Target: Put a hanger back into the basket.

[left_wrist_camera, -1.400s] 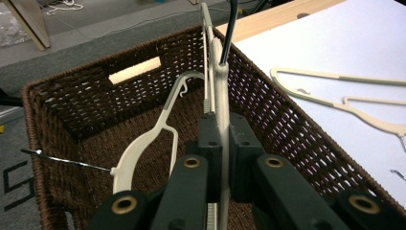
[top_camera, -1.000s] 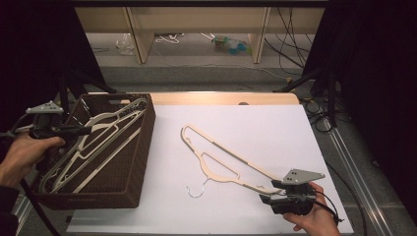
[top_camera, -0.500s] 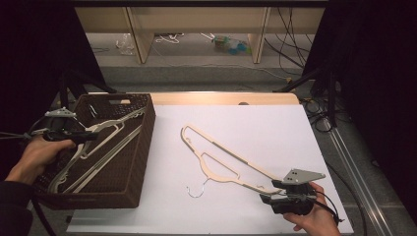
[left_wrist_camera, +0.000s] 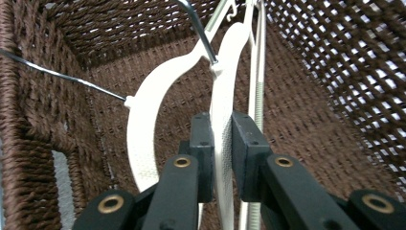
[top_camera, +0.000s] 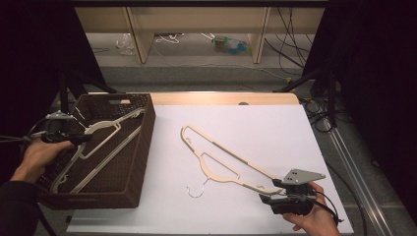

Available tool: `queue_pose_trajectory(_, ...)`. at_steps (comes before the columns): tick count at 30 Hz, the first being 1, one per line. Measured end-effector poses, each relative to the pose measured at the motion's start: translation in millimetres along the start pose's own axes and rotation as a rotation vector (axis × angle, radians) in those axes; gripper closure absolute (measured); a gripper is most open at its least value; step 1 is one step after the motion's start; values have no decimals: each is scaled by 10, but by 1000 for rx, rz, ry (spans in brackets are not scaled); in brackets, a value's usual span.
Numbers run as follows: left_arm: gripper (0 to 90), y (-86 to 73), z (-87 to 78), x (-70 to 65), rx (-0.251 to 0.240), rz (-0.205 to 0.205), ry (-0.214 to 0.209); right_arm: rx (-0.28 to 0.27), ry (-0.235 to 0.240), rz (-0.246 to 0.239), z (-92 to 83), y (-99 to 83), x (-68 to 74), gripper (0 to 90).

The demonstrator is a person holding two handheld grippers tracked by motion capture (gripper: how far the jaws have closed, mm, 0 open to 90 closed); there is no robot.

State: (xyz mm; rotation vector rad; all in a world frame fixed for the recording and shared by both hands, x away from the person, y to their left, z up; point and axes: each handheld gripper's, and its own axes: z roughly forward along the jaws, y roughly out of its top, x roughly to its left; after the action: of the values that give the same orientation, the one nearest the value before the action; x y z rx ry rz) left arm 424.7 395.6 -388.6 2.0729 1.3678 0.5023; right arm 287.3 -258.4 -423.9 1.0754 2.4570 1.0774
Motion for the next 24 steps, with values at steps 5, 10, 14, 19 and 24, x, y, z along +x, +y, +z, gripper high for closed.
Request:
queue_pose_trajectory(5, 735, -24, 47, 44, -3, -41, 31, -13, -5, 4, -8, 3, -1, 305)
queue_pose_trajectory(10, 651, -45, 15, 55, 11, -43, 60, -28, -11, -8, -3, 2, -22, 300)
queue_pose_trajectory(14, 514, -36, -55, 61, -7, -97, 95, -21, -12, -3, -1, 2, -12, 300)
queue_pose_trajectory(19, 434, 12, -254, -4, -63, -92, 98, -21, -14, 7, -2, -4, -15, 300)
queue_pose_trajectory(24, 373, 78, -493, -255, -192, -92, 69, -25, -12, -3, 11, -10, -25, 300)
